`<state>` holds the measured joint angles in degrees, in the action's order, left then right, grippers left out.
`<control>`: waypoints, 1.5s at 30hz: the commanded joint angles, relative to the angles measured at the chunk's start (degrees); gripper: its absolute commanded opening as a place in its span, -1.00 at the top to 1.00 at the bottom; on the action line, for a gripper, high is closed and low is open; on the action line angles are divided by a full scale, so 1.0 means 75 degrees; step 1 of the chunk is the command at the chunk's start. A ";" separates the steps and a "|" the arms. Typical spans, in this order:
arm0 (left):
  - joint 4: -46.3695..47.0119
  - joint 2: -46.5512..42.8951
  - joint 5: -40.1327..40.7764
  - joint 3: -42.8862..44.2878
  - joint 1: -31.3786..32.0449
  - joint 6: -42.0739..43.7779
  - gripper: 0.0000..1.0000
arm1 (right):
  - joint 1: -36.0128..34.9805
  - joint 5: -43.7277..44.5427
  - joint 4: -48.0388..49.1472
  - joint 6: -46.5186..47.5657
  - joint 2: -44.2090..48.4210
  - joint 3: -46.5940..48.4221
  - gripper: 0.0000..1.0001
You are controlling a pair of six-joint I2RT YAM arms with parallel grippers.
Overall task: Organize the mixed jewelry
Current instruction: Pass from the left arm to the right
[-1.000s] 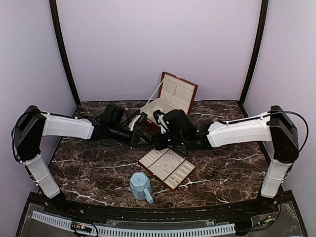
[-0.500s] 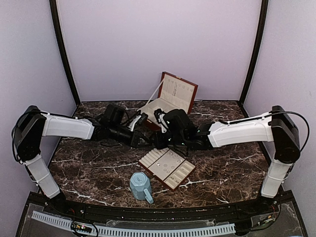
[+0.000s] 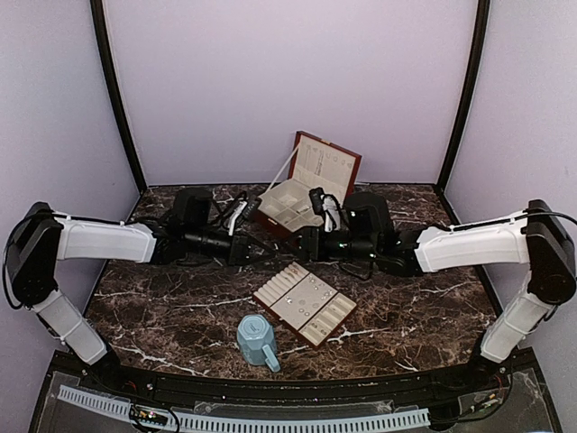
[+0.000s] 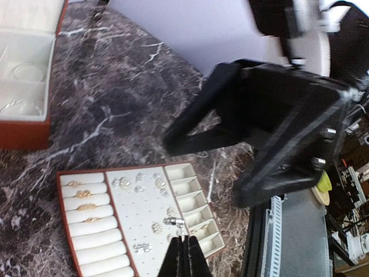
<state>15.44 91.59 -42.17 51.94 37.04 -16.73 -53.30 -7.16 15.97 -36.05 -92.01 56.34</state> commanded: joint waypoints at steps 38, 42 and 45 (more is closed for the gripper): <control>0.1855 -0.1036 -0.1758 -0.0530 0.0335 0.0198 1.00 | 0.0193 -0.3391 0.3136 -0.0531 0.0435 -0.0618 0.27; 0.1830 -0.1044 -0.1753 -0.0528 0.0344 0.0218 1.00 | 0.0192 -0.3437 0.3197 -0.0526 0.0368 -0.0565 0.37; 0.1810 -0.1037 -0.1747 -0.0527 0.0346 0.0244 1.00 | 0.0181 -0.3487 0.3238 -0.0542 0.0300 -0.0490 0.42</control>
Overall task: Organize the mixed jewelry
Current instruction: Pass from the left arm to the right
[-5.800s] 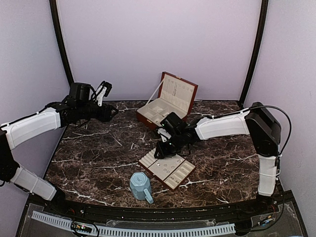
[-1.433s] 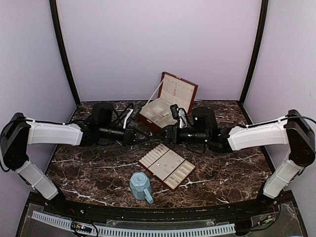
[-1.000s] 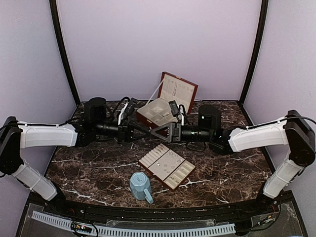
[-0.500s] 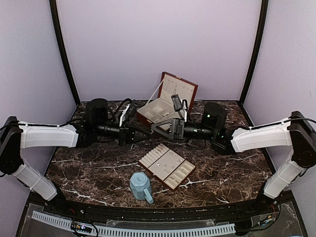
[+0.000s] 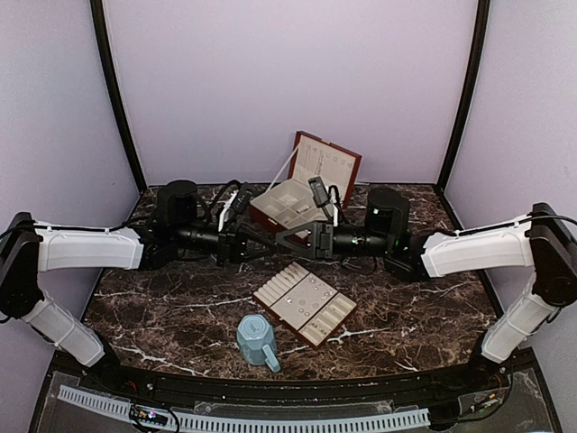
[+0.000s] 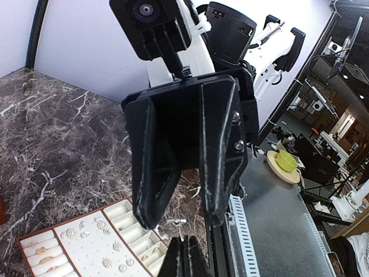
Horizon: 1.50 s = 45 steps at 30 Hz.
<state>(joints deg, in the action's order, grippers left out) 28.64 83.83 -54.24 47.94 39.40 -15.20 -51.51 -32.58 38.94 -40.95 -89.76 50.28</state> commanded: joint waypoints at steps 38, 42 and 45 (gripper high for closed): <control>0.0012 0.0016 -0.0085 0.0014 0.0044 0.0061 1.00 | -0.0047 0.0033 0.0374 0.0090 -0.0111 0.0179 0.84; -0.0045 0.0046 -0.0024 0.0028 0.0035 0.0057 1.00 | -0.0047 0.0200 0.0360 0.0101 0.0002 0.0100 0.86; -0.0077 0.0003 0.0012 0.0025 0.0043 0.0089 0.40 | -0.0030 0.0450 0.0121 0.0204 0.0147 0.0069 0.86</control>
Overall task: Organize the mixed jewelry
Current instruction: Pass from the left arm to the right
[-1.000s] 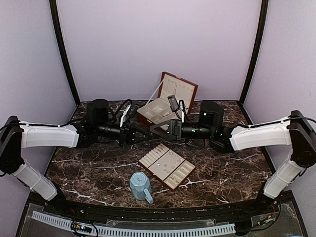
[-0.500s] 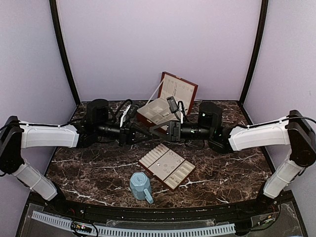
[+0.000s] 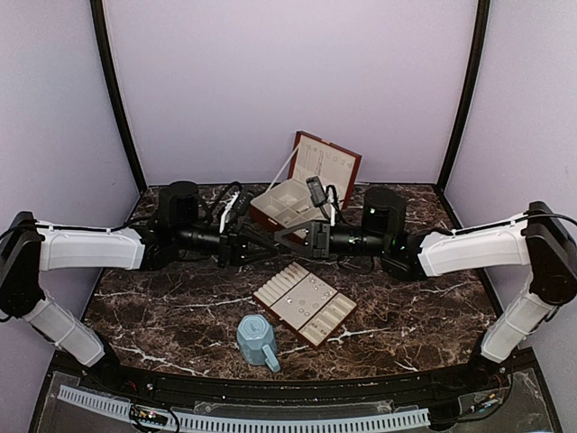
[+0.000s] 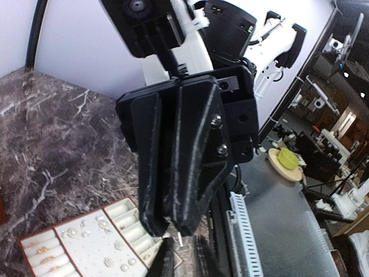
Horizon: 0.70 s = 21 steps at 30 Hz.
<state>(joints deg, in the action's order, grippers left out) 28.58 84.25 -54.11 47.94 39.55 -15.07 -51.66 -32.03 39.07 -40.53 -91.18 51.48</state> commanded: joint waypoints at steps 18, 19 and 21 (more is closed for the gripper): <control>-0.2475 -0.2377 0.4122 0.0287 -0.1933 0.1132 -0.43 | -0.0095 0.2948 -0.3951 0.2087 -0.0049 0.0304 0.86; -0.2659 -0.2460 0.4473 0.0337 -0.1986 0.1143 -0.43 | -0.0160 0.3052 -0.4035 0.2114 -0.0198 0.0361 0.87; -0.2839 -0.2566 0.4794 0.0365 -0.2043 0.1242 -0.43 | -0.0246 0.3221 -0.4083 0.2120 -0.0479 0.0409 0.87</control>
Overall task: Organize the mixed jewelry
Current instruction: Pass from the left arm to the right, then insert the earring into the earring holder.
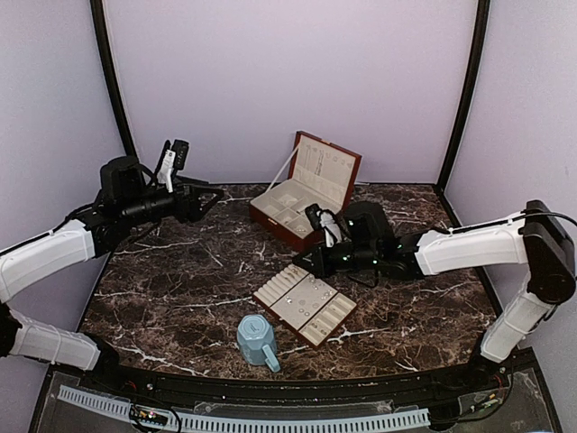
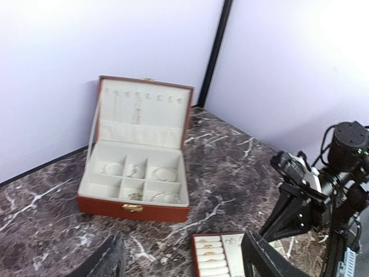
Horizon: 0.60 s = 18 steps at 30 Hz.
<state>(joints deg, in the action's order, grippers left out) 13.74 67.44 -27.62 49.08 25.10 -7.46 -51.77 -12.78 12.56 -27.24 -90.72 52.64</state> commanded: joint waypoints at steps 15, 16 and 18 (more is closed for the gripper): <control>-0.1101 -0.0254 0.1260 0.0334 -0.0124 0.0280 -0.43 | -0.0556 0.1228 -0.0962 0.0539 -0.1996 0.0985 0.88; -0.1103 -0.0245 0.1264 0.0335 -0.0124 0.0280 -0.43 | -0.0562 0.1260 -0.0989 0.0545 -0.2049 0.1011 0.88; -0.1105 -0.0230 0.1243 0.0341 -0.0124 0.0272 -0.43 | -0.0574 0.1295 -0.1020 0.0590 -0.2119 0.1074 0.88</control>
<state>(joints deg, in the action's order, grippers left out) 6.24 65.89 -18.41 49.71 24.27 -6.15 -55.46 -4.89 5.67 -24.18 -105.41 58.70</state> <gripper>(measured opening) 0.715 0.061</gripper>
